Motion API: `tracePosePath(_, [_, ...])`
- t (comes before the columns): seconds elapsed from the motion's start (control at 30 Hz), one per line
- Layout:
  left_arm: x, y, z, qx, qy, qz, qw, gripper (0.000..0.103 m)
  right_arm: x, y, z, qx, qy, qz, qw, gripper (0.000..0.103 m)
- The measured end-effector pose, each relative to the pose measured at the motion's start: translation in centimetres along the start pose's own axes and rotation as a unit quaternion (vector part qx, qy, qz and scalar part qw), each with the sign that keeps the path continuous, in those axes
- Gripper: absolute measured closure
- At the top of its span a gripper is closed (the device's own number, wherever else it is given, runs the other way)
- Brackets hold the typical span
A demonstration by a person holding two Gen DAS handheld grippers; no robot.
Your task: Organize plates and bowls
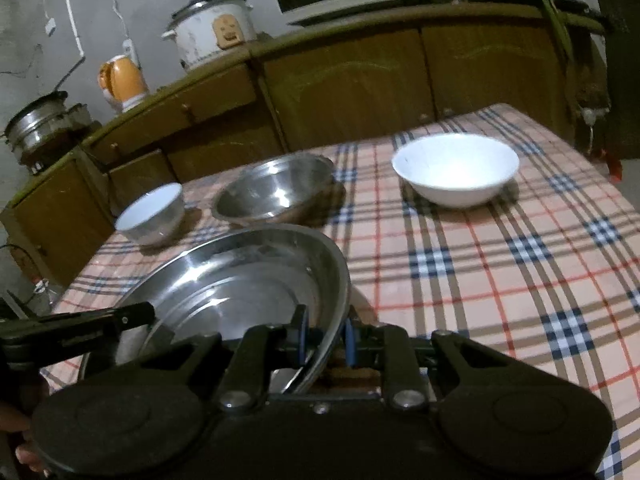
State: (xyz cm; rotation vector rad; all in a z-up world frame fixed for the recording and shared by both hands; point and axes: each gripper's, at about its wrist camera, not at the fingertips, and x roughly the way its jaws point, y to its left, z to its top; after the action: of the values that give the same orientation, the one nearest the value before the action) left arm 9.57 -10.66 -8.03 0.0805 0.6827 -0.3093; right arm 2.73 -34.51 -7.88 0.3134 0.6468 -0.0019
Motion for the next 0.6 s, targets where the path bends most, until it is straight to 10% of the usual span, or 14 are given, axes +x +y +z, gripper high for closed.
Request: tracePosePath(0.6, [-4.9,8.1,0.1,-0.033,-0.023,0.068,0.9969,0.077,0.8,10.2,-0.4,-0.037,-0.003,0.056,0.998,0.079])
